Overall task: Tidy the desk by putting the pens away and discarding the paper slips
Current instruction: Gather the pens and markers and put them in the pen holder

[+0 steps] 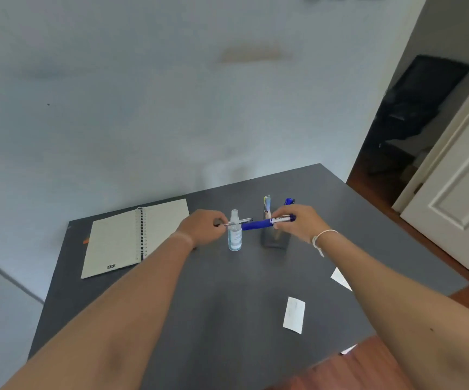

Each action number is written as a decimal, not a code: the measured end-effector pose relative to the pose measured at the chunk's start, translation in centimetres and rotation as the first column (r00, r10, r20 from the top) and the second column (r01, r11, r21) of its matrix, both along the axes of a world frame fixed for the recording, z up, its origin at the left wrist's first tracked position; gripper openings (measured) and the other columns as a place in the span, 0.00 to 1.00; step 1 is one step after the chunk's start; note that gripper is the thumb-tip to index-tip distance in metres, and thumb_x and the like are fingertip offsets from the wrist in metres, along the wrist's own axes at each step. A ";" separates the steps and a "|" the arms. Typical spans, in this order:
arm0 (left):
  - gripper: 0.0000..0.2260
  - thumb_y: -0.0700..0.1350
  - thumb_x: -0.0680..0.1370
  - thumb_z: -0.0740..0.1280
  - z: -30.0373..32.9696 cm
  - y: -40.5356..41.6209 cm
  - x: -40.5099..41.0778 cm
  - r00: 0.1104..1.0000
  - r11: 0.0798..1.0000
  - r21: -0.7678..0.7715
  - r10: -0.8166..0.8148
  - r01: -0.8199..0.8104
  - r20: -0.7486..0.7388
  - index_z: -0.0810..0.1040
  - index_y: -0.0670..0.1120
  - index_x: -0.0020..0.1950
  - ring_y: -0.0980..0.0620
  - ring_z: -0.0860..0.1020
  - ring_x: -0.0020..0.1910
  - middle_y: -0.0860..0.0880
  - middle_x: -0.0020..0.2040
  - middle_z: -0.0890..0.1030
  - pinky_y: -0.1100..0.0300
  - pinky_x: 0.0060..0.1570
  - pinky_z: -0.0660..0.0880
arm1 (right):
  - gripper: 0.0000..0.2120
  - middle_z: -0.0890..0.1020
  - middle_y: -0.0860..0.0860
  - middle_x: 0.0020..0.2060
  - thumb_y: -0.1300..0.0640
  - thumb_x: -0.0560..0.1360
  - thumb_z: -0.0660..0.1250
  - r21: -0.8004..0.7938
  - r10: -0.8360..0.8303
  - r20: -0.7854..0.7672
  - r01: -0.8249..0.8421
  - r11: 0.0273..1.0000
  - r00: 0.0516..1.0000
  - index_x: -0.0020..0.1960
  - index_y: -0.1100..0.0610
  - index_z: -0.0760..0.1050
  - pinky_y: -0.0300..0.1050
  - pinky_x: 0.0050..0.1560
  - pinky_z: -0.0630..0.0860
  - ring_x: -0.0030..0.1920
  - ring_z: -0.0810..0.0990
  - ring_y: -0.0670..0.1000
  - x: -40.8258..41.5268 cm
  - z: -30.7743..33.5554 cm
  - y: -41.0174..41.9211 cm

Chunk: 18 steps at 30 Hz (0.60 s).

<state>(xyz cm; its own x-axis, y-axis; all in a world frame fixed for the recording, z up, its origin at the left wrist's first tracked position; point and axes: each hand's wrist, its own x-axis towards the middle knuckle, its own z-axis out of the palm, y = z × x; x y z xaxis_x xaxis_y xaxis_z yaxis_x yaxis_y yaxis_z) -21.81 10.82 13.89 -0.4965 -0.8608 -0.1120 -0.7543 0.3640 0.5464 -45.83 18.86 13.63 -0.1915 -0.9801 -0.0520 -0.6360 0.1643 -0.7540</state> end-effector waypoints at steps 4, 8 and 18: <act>0.15 0.41 0.73 0.62 2.7 -1.9 -4.7 0.994 0.992 -0.066 -0.102 0.104 0.028 0.81 0.50 0.56 0.52 0.74 0.44 0.50 0.46 0.79 0.62 0.45 0.68 | 0.07 0.79 0.46 0.39 0.59 0.71 0.67 -0.064 -0.053 -0.059 0.049 0.997 0.997 0.43 0.48 0.80 0.32 0.36 0.69 0.37 0.76 0.44 -3.9 1.9 -1.6; 0.17 0.39 0.72 0.60 3.8 -3.2 -8.0 0.985 0.983 -0.085 -0.159 0.165 0.073 0.82 0.48 0.56 0.52 0.73 0.42 0.48 0.46 0.81 0.62 0.44 0.68 | 0.09 0.78 0.48 0.42 0.61 0.73 0.65 -0.071 -0.061 -0.144 0.051 0.996 0.988 0.50 0.53 0.81 0.32 0.38 0.69 0.39 0.75 0.46 -7.1 2.1 -2.8; 0.10 0.36 0.72 0.61 2.5 -3.9 -12.8 0.956 0.983 -0.028 -0.171 0.183 0.240 0.81 0.41 0.45 0.45 0.79 0.48 0.45 0.49 0.82 0.55 0.48 0.76 | 0.07 0.75 0.47 0.36 0.60 0.71 0.69 0.008 -0.023 -0.110 0.024 1.000 0.994 0.46 0.57 0.72 0.34 0.34 0.68 0.34 0.71 0.45 -8.2 0.0 -4.1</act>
